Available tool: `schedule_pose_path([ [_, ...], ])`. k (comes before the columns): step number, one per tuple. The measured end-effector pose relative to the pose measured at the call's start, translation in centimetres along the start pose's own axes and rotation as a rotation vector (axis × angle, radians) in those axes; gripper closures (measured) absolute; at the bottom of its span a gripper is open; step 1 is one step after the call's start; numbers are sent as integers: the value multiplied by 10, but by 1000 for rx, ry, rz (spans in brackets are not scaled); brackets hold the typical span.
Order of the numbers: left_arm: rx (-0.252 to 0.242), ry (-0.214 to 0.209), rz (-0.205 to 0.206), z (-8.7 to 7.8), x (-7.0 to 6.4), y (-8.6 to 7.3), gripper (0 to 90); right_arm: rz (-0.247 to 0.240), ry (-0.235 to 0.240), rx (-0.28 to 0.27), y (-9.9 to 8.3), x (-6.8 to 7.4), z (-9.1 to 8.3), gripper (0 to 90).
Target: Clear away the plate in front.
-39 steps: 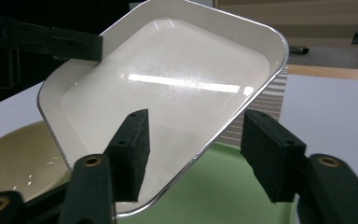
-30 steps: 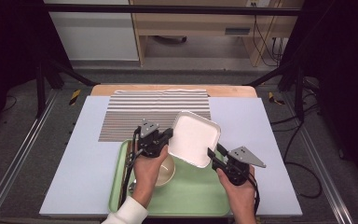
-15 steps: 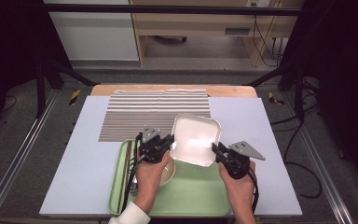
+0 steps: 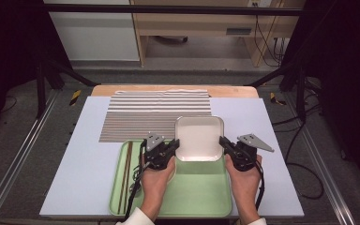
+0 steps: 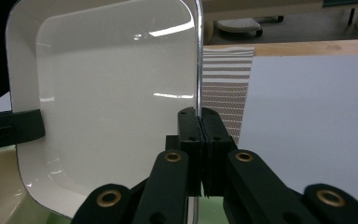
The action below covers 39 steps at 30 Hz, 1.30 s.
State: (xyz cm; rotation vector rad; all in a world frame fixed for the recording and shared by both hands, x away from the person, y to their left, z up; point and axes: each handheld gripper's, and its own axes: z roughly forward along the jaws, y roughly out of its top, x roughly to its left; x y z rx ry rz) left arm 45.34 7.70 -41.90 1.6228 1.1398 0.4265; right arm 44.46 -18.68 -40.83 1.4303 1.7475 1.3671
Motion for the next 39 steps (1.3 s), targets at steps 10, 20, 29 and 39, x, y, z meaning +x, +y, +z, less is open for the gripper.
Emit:
schedule_pose_path([
  [10,-39,12,115,-3,-3,-1,534,59,-17,45,12,-20,0,890],
  [20,-87,-15,295,-37,8,11,331,94,-54,198,7,-38,5,890],
  [29,-97,63,318,-75,67,10,261,152,-80,340,-11,-33,18,890],
  [39,-151,207,254,-119,126,7,250,143,-85,412,-21,-16,12,890],
])
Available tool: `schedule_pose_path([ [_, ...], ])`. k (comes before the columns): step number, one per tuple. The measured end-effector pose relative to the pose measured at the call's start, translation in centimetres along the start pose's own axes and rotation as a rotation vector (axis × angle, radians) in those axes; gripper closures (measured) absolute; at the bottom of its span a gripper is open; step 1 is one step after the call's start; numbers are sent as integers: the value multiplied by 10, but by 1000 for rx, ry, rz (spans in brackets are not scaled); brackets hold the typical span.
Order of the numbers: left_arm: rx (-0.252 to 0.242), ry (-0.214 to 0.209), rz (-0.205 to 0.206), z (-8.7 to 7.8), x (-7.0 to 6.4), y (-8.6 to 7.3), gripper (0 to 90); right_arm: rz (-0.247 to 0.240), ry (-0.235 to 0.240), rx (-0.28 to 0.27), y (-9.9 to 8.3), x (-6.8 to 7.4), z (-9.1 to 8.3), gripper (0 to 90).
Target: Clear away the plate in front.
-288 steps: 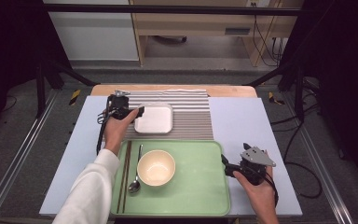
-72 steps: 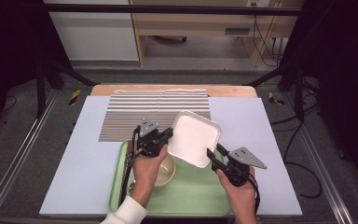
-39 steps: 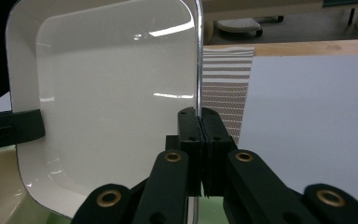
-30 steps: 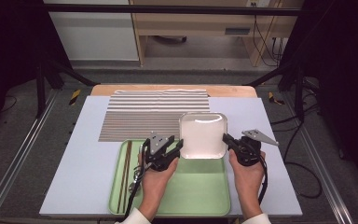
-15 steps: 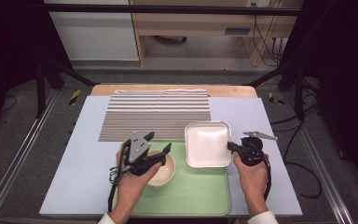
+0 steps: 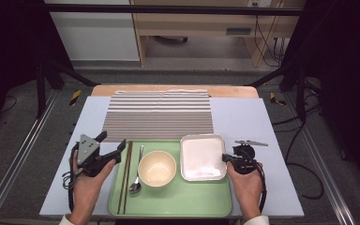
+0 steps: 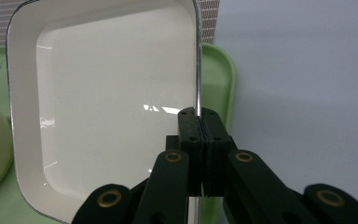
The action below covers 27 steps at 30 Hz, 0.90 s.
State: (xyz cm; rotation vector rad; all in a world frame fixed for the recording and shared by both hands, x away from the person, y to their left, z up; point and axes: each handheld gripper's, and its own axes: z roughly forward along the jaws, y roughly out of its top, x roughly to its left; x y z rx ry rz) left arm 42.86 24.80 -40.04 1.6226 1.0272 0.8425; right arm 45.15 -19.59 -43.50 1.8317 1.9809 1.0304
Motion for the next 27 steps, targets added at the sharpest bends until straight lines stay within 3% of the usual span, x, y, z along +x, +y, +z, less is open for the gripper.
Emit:
schedule_pose_path([
  [7,31,89,39,-24,21,-16,251,0,4,36,-6,1,-6,889],
  [11,40,133,-19,-38,30,-26,251,37,27,38,-8,-4,-5,889],
  [14,60,156,-11,-42,34,-32,250,52,27,62,-11,-9,-4,890],
  [16,67,160,-29,-42,37,-35,251,68,43,72,-14,-13,-3,889],
  [19,69,168,-21,-42,38,-34,251,82,62,90,-17,-12,-3,889],
  [27,93,160,-5,-39,39,-39,251,122,58,115,-23,1,2,887],
])
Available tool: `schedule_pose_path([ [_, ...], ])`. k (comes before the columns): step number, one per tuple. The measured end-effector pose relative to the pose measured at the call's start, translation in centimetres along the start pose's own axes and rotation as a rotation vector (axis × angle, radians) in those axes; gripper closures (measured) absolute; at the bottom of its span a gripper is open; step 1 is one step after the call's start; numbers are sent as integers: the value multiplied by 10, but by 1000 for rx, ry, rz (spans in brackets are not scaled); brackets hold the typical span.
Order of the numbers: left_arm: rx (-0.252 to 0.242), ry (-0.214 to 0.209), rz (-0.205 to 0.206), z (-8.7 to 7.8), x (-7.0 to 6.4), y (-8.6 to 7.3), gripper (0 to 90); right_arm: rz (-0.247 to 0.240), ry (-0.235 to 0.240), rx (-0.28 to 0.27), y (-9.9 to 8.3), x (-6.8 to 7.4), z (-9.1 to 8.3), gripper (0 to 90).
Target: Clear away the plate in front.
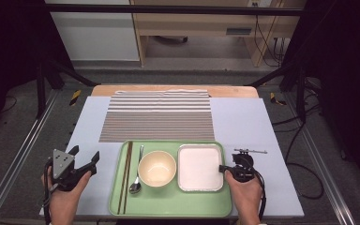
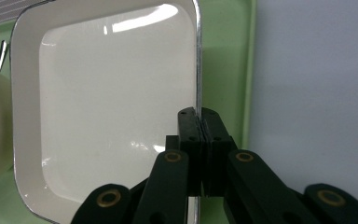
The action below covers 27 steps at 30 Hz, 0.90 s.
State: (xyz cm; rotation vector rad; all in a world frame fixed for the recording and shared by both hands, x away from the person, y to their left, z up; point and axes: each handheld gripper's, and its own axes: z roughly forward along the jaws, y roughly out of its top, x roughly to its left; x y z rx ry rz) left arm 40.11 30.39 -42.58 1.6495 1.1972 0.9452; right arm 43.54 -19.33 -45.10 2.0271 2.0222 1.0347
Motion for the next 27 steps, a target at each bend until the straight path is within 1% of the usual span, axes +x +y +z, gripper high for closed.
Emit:
schedule_pose_path([
  [3,0,2,-1,0,0,0,251,13,-5,-16,-4,4,1,887],
  [5,4,3,0,1,-1,-1,251,31,-23,-31,-7,7,1,886],
  [10,11,3,2,2,-2,-1,253,54,-41,-60,-13,7,3,885],
  [14,20,3,4,4,-1,-2,254,69,-44,-71,-18,6,5,879],
  [15,22,3,4,4,-1,-2,254,73,-38,-75,-19,5,6,875],
  [17,26,7,5,5,0,-3,256,77,-44,-74,-21,5,8,860],
  [19,28,12,3,5,1,-3,256,84,-28,-87,-25,5,9,813],
  [21,27,16,4,4,1,-3,256,71,-31,-97,-27,7,8,780],
  [22,25,19,7,4,2,-3,255,52,-27,-112,-27,7,6,760],
  [23,21,23,9,4,2,-3,253,56,-30,-125,-28,7,4,739],
  [24,20,22,7,4,2,-3,251,44,-24,-155,-28,6,1,717],
  [25,18,24,5,5,3,-3,249,36,-24,-170,-27,5,-1,702],
  [26,19,25,7,5,3,-3,243,18,-19,-199,-26,4,-4,675],
  [27,21,25,6,6,3,-3,241,2,-17,-218,-26,3,-6,657],
])
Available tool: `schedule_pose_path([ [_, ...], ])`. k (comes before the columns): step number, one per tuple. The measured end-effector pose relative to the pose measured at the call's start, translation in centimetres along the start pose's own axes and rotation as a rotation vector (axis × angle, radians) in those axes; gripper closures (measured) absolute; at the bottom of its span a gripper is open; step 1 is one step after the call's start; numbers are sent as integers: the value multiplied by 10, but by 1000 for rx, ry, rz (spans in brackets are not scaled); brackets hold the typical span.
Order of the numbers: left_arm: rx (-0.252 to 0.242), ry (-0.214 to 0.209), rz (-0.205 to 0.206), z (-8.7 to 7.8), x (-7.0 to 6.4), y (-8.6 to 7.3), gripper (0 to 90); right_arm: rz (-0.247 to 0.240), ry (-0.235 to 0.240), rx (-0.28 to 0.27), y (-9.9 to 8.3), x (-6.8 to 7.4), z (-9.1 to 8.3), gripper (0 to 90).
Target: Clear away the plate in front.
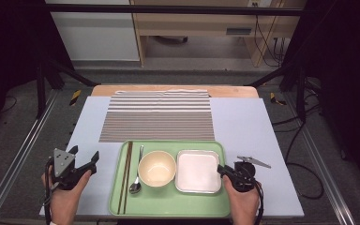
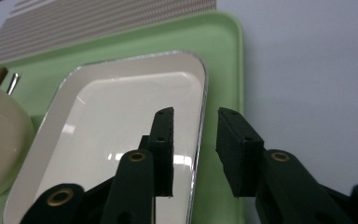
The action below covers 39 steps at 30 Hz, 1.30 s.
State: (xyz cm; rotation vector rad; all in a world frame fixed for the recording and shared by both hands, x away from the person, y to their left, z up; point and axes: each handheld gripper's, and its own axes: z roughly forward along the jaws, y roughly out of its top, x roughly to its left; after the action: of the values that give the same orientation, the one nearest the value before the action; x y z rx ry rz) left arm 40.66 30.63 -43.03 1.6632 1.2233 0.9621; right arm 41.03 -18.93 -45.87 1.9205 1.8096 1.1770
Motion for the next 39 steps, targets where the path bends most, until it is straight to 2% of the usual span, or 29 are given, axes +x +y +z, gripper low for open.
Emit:
schedule_pose_path([
  [2,5,-2,-1,1,0,0,238,-54,8,-48,4,-1,-3,582],
  [7,4,-4,5,2,-1,0,228,-138,1,-134,12,-5,-5,433],
  [12,12,-11,10,4,1,-3,203,-161,2,-185,21,-15,-3,299],
  [16,3,-20,17,4,3,-4,172,-192,-9,-230,28,-21,-3,183],
  [18,-1,-25,11,4,5,-5,160,-193,-10,-245,34,-25,-3,131],
  [24,-5,-28,5,6,8,-5,133,-244,-23,-299,43,-35,-7,95],
  [27,-7,-36,5,7,8,-6,120,-264,-39,-300,47,-41,-9,87],
  [35,-14,-64,5,8,6,-6,103,-282,-88,-314,53,-58,-16,102],
  [39,-14,-71,8,9,5,-6,101,-272,-92,-319,53,-67,-20,115],
])
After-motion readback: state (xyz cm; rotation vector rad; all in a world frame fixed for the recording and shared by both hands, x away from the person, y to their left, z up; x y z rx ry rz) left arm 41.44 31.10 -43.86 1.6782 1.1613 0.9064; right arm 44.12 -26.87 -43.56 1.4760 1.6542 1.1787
